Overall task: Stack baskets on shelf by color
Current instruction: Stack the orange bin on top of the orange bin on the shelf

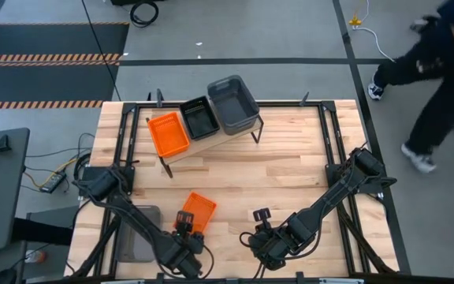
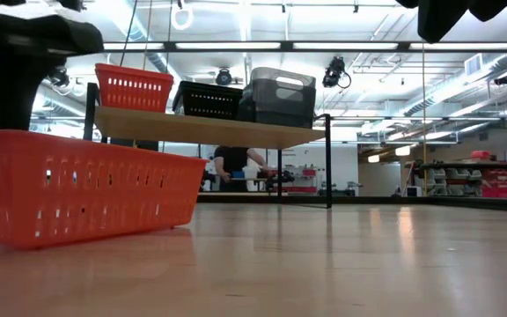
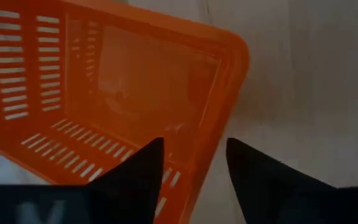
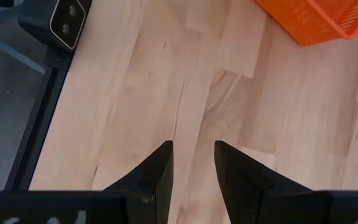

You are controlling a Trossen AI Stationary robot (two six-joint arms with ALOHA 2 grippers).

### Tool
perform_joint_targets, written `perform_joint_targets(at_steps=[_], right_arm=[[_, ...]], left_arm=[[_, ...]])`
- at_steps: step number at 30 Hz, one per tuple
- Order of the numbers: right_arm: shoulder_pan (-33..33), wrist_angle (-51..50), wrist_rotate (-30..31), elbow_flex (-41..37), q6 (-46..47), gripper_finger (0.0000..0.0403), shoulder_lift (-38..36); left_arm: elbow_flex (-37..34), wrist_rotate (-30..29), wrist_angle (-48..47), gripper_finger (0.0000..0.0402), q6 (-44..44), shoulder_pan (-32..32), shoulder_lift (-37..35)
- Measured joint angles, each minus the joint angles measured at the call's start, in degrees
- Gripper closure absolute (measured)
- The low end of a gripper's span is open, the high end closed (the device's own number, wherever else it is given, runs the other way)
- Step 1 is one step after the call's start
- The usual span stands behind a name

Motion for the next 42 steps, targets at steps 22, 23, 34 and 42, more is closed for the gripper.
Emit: perform_joint_targets(at_steps=[22,23,34,42], right_arm=[[-0.8,1.0,1.6,0.0,-6.0,0.0279,0.0],[-1.2,1.5,2.4,0.0,-6.1,0.0279,0.0],[-4.4,6.1,2.4,0.0,-5.9,0.0279,0.0],[-4.9,8.5,1.5,0.0,-8.2,0.0279,0.0]], left_arm=[[12.2,0.5,-16.6,0.0394,-5.7,2.8,-0.5],[15.0,-0.1,-19.4,0.0394,-5.7,3.1,-0.5],[27.0,-6.9,-24.1,0.0394,-3.2,11.3,-9.4],[26.9,-6.3,-24.1,0.0394,1.4,19.6,-19.8]])
